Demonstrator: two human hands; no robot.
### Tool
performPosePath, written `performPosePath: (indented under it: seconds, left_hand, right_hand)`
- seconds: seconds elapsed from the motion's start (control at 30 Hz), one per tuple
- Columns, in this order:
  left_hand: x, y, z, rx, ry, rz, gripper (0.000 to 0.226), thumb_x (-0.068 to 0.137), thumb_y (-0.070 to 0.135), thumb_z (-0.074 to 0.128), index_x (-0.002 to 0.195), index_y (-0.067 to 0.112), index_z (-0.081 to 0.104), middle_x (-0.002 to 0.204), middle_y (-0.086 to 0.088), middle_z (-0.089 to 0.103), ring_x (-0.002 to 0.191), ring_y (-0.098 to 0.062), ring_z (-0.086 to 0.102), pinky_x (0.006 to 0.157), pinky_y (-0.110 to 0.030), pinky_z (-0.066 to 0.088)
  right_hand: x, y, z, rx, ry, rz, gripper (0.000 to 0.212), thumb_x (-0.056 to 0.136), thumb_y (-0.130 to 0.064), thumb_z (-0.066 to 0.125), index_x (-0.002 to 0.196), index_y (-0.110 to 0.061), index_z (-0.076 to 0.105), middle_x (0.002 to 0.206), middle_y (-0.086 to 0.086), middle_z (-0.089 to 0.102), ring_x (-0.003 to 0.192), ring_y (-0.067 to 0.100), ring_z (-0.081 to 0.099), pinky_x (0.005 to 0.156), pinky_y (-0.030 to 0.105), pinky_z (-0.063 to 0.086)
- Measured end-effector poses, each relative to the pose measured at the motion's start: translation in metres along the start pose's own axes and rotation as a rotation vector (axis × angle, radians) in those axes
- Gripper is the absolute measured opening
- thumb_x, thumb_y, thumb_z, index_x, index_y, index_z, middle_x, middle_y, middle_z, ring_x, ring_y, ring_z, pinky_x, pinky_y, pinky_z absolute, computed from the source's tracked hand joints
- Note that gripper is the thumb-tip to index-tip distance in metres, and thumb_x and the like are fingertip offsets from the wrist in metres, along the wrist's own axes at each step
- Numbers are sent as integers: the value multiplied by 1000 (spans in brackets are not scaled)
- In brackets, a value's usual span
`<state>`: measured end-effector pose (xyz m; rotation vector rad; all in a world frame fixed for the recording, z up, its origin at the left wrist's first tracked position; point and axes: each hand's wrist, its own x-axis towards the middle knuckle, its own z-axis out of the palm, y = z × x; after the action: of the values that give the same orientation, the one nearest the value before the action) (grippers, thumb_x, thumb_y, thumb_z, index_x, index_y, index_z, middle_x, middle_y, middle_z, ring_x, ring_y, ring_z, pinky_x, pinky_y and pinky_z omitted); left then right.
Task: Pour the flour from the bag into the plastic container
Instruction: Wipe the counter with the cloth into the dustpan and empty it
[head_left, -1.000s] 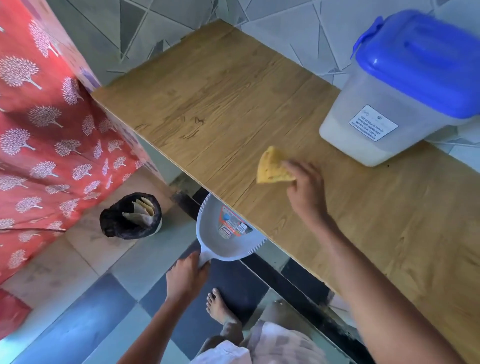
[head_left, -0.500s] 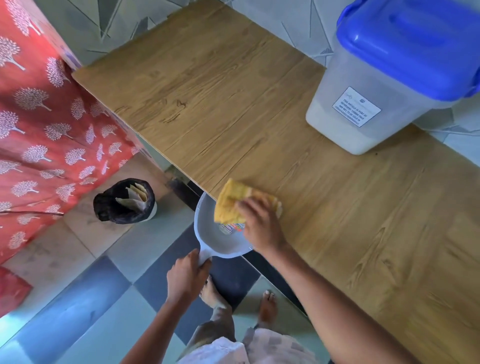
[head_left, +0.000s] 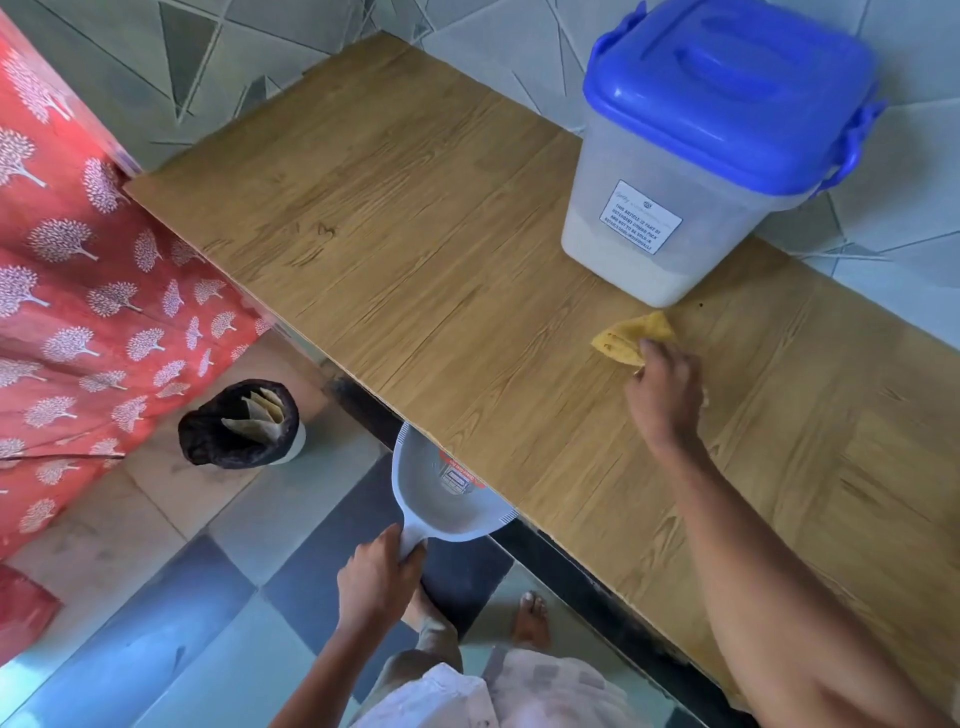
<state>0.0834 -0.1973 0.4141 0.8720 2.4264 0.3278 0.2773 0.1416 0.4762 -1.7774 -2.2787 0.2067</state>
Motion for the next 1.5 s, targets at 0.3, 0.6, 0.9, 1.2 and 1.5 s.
performPosePath:
  seconds: [0.3,0.6,0.9,1.2,1.5]
  left_hand:
    - [-18,10,11,25,10,9,28,94,49,56,89,22,60,82,1,70,85,-33,66,61,-35,41]
    - [-36,23,30,42,0,23,30,94,51,55,90,21,60,84,0,71,86,-33,66,65,-36,46]
    - [-58,43,42,47,12,19,31,94,53,54,90,22,60,85,1,72,85,-31,67,66,-36,48]
    - [-62,52,54,64,26,-6,37,91,61,49,102,29,65,94,8,74,86,-20,69,73,-36,58]
    - [-58,63,51,89,56,6,27,96,53,55,96,28,65,89,6,73,81,-19,67,66,-32,51]
  right_hand:
    - [-135,-79,9,489,-361,-563,53,68,-6,45,112,-10,75,107,7,76,96,32,67,83,34,56]
    - [-41,29,-50,448,230,-118,42,80,11,62,119,-5,72,107,13,73,94,32,56,76,30,40]
    - [-45,43,-9,182,-83,-157,48,79,5,63,123,-10,69,120,13,70,107,38,60,88,43,51]
    - [-85,49,-25,480,-50,-325,57,67,18,56,115,-6,73,110,11,74,99,32,62,82,43,54]
    - [127,133,-38,92,126,146,35,91,3,53,124,-2,63,120,30,64,115,48,55,84,50,50]
